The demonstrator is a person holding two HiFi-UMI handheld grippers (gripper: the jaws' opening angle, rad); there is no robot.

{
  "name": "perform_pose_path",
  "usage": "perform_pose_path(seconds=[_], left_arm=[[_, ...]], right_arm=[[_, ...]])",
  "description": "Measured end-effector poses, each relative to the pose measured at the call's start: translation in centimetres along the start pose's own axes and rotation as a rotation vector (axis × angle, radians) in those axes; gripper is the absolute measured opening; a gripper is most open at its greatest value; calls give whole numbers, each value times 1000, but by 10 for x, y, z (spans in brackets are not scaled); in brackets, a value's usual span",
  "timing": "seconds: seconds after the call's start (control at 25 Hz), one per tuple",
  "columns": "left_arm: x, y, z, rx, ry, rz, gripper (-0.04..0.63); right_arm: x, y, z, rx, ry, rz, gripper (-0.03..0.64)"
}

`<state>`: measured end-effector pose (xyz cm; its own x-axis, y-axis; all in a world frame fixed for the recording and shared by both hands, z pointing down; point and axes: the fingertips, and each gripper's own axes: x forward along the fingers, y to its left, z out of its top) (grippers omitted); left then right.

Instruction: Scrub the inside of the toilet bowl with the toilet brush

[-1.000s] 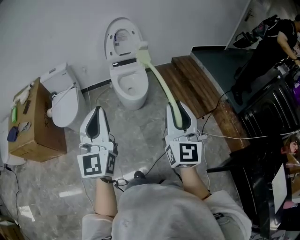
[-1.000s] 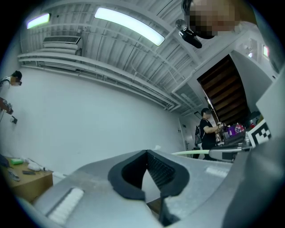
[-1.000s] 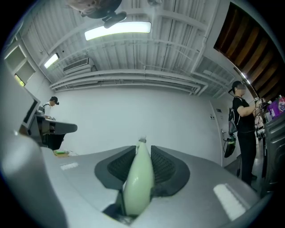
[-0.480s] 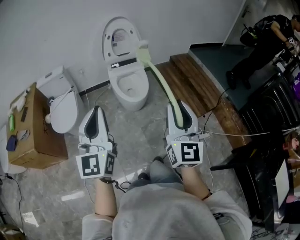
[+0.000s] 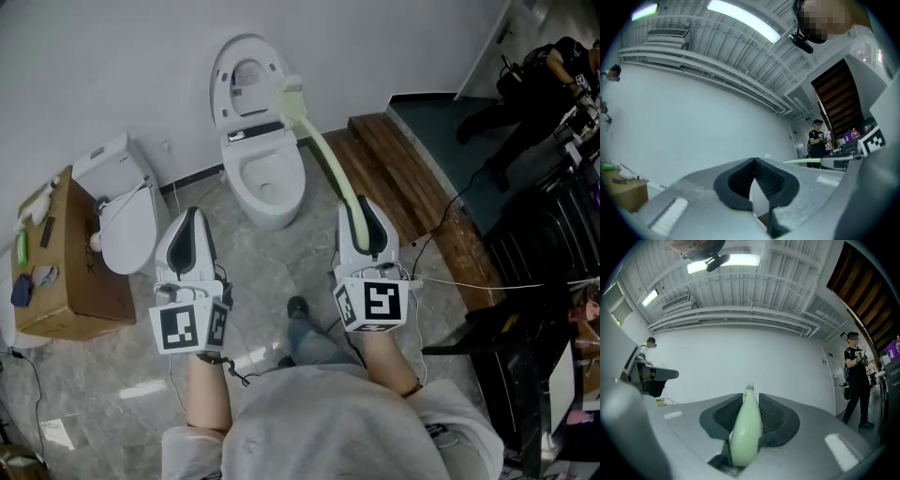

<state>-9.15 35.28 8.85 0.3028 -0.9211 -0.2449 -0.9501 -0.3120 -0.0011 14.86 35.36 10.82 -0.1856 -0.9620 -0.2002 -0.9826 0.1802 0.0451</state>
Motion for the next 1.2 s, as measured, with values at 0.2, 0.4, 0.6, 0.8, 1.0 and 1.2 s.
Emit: perform_pose_path(seconds=[0.2,0.4,0.6,0.8,1.0,1.2], left_arm=[[50,15,-7,5,-9,14,5],[96,25,-14,-7,-13,35,5],[139,30,-20,2,-18,50,5],[178,34,-26,13,-38,60,5],[202,35,-32,-1,-41,86,5],[217,42,-42,-9,-31,96,5]], right_arm=[[54,-12,-8,6,-3,10,106],[105,-25,-13,9,-4,35,106],[151,-39,-18,11,-16,63,106],[190,-53,-24,20,-36,81,106],[217,-64,-36,34,-29,105,106],[238,-67,-47,49,-14,110,106]])
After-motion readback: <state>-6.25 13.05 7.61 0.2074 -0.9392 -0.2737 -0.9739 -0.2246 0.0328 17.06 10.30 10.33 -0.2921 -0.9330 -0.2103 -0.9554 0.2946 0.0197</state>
